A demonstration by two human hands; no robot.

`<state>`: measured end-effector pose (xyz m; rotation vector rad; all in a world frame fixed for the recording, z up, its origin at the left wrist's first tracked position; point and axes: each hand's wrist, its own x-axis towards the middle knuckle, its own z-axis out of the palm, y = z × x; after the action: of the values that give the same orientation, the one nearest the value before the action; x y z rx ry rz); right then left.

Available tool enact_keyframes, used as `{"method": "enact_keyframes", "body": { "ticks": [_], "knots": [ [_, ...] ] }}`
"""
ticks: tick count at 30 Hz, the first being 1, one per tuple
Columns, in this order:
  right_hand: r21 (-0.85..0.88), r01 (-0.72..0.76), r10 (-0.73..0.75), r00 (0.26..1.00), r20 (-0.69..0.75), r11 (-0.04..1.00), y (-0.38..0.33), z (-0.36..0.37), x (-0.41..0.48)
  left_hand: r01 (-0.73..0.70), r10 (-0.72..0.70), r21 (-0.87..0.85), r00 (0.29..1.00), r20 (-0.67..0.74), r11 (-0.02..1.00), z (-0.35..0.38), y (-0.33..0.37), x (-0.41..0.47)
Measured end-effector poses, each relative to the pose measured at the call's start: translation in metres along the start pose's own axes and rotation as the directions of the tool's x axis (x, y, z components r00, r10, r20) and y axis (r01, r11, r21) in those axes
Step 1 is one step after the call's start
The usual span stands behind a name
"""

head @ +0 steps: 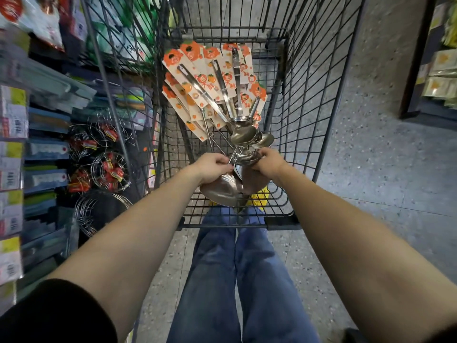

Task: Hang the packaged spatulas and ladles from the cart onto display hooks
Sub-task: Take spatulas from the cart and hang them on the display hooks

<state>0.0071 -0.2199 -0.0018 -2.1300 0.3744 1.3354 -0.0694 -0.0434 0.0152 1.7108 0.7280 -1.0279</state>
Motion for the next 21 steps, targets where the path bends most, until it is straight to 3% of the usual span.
{"method": "enact_keyframes", "body": {
  "ticks": [11,15,21],
  "knots": [
    [0.081,0.054,-0.052,0.998,-0.034,0.995,-0.012,-0.009,-0.038,-0.031,0.023,-0.142,0.998,-0.053,0.989,-0.005,-0.012,-0.024],
    [0.062,0.102,-0.095,0.989,-0.111,0.993,-0.015,-0.011,-0.060,-0.121,0.110,-0.093,0.987,-0.116,0.988,-0.006,-0.003,-0.049],
    [0.159,0.110,-0.090,0.987,-0.129,0.981,-0.010,-0.014,-0.082,-0.216,0.204,-0.132,0.974,-0.096,0.968,-0.002,0.017,-0.077]
  ]
}}
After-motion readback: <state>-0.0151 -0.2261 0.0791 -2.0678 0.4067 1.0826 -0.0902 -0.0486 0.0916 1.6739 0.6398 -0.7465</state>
